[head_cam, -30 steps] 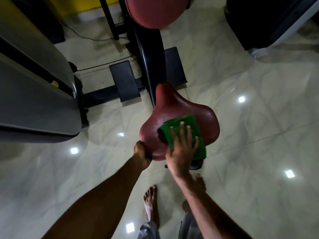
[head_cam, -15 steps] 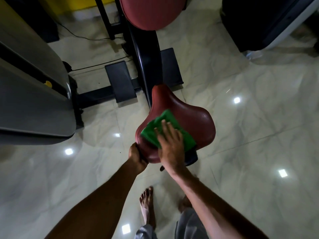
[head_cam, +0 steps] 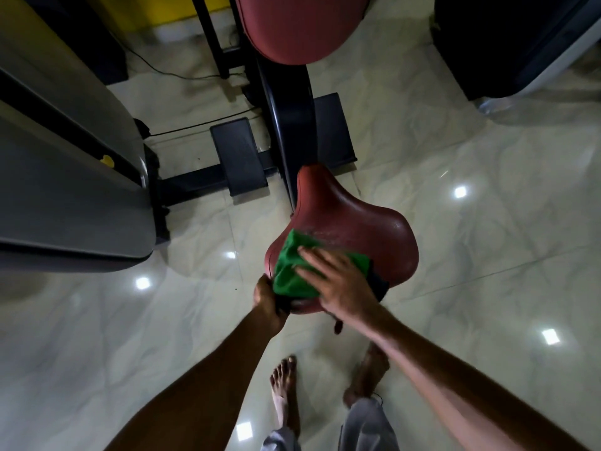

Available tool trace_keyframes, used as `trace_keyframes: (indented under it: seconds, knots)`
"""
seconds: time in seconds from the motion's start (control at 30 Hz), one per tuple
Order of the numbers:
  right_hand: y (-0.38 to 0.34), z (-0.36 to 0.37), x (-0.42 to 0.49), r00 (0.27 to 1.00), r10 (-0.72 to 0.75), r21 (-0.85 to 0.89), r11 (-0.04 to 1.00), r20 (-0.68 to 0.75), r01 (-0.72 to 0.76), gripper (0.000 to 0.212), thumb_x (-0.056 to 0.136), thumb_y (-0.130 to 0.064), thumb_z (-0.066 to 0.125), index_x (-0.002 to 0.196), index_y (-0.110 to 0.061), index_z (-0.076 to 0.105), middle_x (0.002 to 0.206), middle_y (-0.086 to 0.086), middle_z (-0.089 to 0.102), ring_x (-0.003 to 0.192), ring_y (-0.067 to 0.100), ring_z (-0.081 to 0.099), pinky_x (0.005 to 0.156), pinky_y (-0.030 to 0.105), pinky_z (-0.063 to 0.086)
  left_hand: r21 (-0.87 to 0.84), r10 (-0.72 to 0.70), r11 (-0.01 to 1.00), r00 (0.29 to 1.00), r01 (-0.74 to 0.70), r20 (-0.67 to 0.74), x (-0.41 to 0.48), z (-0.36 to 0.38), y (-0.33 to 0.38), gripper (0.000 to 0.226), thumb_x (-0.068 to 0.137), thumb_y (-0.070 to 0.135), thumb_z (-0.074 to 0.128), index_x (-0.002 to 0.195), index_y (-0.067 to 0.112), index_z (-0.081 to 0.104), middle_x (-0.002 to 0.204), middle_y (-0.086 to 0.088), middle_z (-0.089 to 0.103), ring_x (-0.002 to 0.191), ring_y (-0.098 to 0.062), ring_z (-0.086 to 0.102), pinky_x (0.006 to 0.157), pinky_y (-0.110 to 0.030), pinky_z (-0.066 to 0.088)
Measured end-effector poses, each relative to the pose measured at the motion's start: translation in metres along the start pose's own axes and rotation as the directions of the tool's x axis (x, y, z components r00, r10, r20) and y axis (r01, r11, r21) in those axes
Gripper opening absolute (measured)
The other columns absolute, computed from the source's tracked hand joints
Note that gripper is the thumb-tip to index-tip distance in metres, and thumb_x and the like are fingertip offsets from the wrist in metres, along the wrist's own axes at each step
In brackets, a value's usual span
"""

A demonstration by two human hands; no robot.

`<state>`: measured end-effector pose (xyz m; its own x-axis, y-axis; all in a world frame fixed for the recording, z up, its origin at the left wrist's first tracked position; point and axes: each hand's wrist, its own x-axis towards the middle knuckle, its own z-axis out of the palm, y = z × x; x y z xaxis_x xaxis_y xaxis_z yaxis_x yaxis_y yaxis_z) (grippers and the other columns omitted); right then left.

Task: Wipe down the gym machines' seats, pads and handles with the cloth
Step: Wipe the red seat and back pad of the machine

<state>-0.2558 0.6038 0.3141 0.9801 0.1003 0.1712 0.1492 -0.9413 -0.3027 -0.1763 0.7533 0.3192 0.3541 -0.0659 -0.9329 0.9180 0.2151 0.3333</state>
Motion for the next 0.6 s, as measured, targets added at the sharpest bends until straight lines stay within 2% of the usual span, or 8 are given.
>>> trace_keyframes:
  seconds: [0.1,0.17,0.27,0.33,0.47,0.5,0.57,0.6]
  knots:
    - [0.031,-0.021,0.014,0.887,0.437,0.069,0.899,-0.147,-0.432,0.069,0.075,-0.002,0.078,0.141,-0.015,0.060,0.159,0.008,0.044,0.141,0.035,0.042,0.116,0.052,0.037,0.146,0.006,0.989,0.999,0.002,-0.054,0.003,-0.001,0.003,0.043,0.102,0.034,0.032,0.123,0.014,0.064,0.111,-0.008,0.070,0.106,-0.029,0.064,0.091,-0.044,0.054]
    - [0.014,-0.018,0.024,0.815,0.557,0.136,0.830,-0.160,-0.541,0.070,0.079,-0.002,0.075,0.145,-0.015,0.056,0.161,0.009,0.039,0.148,0.033,0.035,0.122,0.054,0.030,0.254,0.029,0.967,0.994,-0.002,-0.102,0.007,-0.005,0.008,0.040,0.101,0.040,0.034,0.119,0.018,0.061,0.116,-0.008,0.065,0.103,-0.027,0.060,0.085,-0.040,0.052]
    - [-0.007,0.004,0.015,0.990,0.140,0.107,0.985,-0.014,-0.138,0.072,0.075,-0.004,0.075,0.143,-0.016,0.057,0.162,0.009,0.038,0.150,0.029,0.032,0.123,0.050,0.027,0.207,0.057,0.978,0.992,-0.033,-0.112,0.014,0.000,0.025,0.042,0.102,0.044,0.034,0.114,0.014,0.059,0.109,-0.009,0.066,0.100,-0.027,0.061,0.079,-0.036,0.053]
    - [0.022,0.000,0.017,0.999,-0.045,0.067,0.997,0.015,0.044,0.075,0.072,-0.003,0.074,0.144,-0.017,0.058,0.162,0.008,0.037,0.151,0.029,0.032,0.124,0.049,0.026,0.168,0.055,0.985,0.990,-0.033,-0.131,0.020,0.011,0.028,0.045,0.099,0.041,0.036,0.122,0.010,0.060,0.116,-0.012,0.067,0.106,-0.030,0.062,0.089,-0.041,0.054]
    - [0.050,-0.015,0.055,0.908,0.397,0.112,0.916,-0.134,-0.385,0.069,0.083,0.001,0.070,0.147,-0.015,0.053,0.164,0.008,0.033,0.153,0.033,0.026,0.125,0.052,0.021,0.253,0.163,0.965,0.904,-0.063,-0.396,0.027,0.031,0.022,0.049,0.097,0.030,0.032,0.134,0.004,0.051,0.133,-0.018,0.055,0.116,-0.035,0.054,0.101,-0.042,0.046]
    - [0.039,-0.011,0.061,0.919,0.368,0.118,0.928,-0.142,-0.354,0.065,0.085,-0.001,0.067,0.146,-0.014,0.054,0.163,0.010,0.034,0.152,0.034,0.027,0.126,0.053,0.019,0.308,0.194,0.950,0.872,-0.052,-0.450,0.025,0.032,0.021,0.047,0.099,0.029,0.031,0.135,0.005,0.048,0.137,-0.019,0.050,0.122,-0.036,0.050,0.105,-0.042,0.043]
    - [0.023,0.002,0.060,0.999,0.031,0.077,0.997,-0.020,-0.029,0.063,0.083,-0.003,0.064,0.145,-0.014,0.056,0.163,0.011,0.035,0.153,0.031,0.026,0.127,0.049,0.014,0.317,0.213,0.947,0.849,-0.057,-0.483,0.027,0.032,0.018,0.045,0.096,0.032,0.036,0.128,0.006,0.053,0.136,-0.019,0.047,0.120,-0.035,0.050,0.105,-0.043,0.043]
    - [0.026,0.002,0.059,0.988,-0.143,0.068,0.988,0.065,0.138,0.066,0.081,-0.004,0.064,0.145,-0.014,0.055,0.163,0.010,0.035,0.154,0.028,0.026,0.128,0.045,0.011,0.318,0.233,0.945,0.849,-0.081,-0.475,0.027,0.031,0.016,0.049,0.091,0.039,0.038,0.122,0.007,0.057,0.133,-0.020,0.048,0.116,-0.035,0.052,0.104,-0.045,0.045]
